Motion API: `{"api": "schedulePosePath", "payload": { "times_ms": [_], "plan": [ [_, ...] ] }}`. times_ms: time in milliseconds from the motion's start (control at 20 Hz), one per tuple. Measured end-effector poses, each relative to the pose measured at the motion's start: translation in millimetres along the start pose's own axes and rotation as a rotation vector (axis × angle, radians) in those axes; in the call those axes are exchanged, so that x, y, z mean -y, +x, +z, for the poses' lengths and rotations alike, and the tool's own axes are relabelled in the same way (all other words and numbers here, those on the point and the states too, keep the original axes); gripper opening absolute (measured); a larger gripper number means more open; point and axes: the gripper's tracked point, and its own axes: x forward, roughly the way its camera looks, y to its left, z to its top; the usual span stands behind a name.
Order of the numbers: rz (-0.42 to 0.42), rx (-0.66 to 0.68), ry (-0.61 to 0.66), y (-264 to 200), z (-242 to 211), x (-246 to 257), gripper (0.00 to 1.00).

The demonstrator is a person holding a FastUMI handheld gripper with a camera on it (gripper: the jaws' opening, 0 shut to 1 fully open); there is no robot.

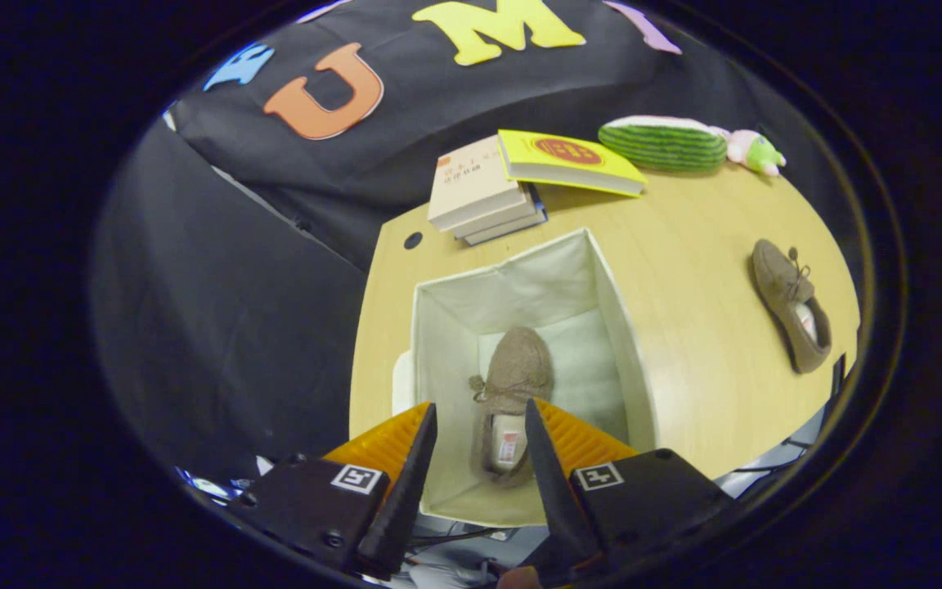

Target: Open the storage box then place both shoes into the box .Put the left shoe in first, then the right shoe, with the right side of both shoes facing outward in a uniform manner.

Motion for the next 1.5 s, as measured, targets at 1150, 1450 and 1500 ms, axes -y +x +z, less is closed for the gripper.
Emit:
{"api": "schedulePosePath", "payload": {
  "times_ms": [1150,1450,1500],
  "plan": [
    [-0.327,0.077,-0.124,-109.3,68.2,360.8,0.89],
    [-0.276,-0.045,-0.111,-59.9,46.6,419.2,0.88],
    [-0.257,-0.073,-0.1,-51.2,40.2,423.8,0.88]
  ]
}}
